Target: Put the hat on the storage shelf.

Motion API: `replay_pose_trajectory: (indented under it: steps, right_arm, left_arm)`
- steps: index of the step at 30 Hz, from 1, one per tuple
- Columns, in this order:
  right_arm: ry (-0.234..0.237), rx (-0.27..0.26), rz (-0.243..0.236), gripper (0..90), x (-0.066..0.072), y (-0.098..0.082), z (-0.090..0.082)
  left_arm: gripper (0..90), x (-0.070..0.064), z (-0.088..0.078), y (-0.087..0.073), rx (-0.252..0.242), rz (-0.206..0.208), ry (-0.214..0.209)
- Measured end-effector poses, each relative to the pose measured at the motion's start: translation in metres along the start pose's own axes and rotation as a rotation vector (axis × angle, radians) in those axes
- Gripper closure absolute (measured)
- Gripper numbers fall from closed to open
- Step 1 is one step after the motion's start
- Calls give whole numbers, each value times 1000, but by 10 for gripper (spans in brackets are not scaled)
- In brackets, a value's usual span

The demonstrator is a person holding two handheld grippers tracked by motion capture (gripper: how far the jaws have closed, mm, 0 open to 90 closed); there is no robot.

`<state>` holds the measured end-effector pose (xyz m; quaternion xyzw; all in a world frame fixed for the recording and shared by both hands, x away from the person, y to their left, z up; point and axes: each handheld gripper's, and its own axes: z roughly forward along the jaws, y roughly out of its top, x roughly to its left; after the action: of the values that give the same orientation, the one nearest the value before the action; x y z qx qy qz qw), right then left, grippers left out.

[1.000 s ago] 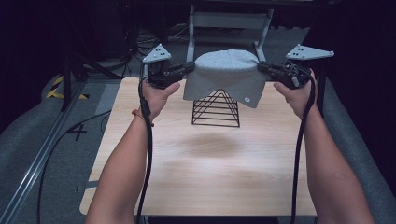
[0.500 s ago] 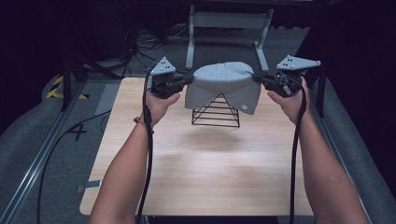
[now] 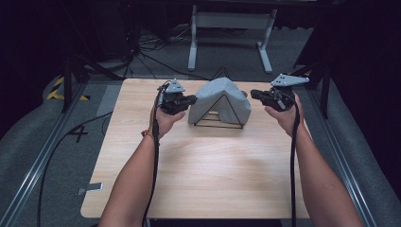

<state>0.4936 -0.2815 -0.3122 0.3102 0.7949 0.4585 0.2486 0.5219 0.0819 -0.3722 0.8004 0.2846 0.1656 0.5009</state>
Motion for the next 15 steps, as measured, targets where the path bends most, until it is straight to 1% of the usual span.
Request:
replay_pose_trajectory:
  steps: [1, 2, 3, 4, 5, 6, 7, 8, 9, 10, 12, 13, 14, 15]
  right_arm:
    - [0, 0, 0, 875, 0, 0, 0]
    - [1, 4, -2, 874, 0, -2, 1]
    - [6, 5, 2, 874, 0, -5, 2]
    - [9, 8, 5, 873, 0, -6, 3]
    - [11, 11, 11, 871, 0, -10, 4]
    - [11, 11, 11, 871, 0, -10, 4]
    - [8, 12, 12, 869, 0, -11, 4]
    - [9, 14, 14, 867, 0, -13, 5]
    - [12, 14, 17, 867, 0, -14, 5]
    - [11, 16, 19, 867, 0, -15, 4]
    - [7, 16, 21, 864, -1, -17, 4]
    - [7, 12, 24, 862, -1, -17, 3]
    - [5, 9, 23, 857, -1, -17, 1]
    - [0, 10, 20, 853, -2, -17, 0]
  left_arm:
    - [799, 0, 0, 0, 0, 0, 0]
    - [799, 0, 1, -2, 4, -7, 9]
    - [815, 1, 2, -4, -3, -6, 4]
    - [815, 0, 3, -5, 3, -9, 6]
    - [789, 0, 3, -6, 12, 3, 8]
    - [776, -1, 3, -7, 5, -2, 9]
    - [776, 0, 3, -7, 1, 5, 7]
    - [786, 0, 2, -7, 1, 5, -3]
    - [785, -1, 2, -8, -4, -1, -3]
    - [785, 0, 1, -8, -6, 9, 3]
    - [783, -1, -2, -7, -9, 13, 4]
    - [783, 0, -5, -6, -10, 28, 11]
    - [783, -2, -8, -5, -8, 29, 11]
    - [778, -2, -11, -4, -13, 42, 19]
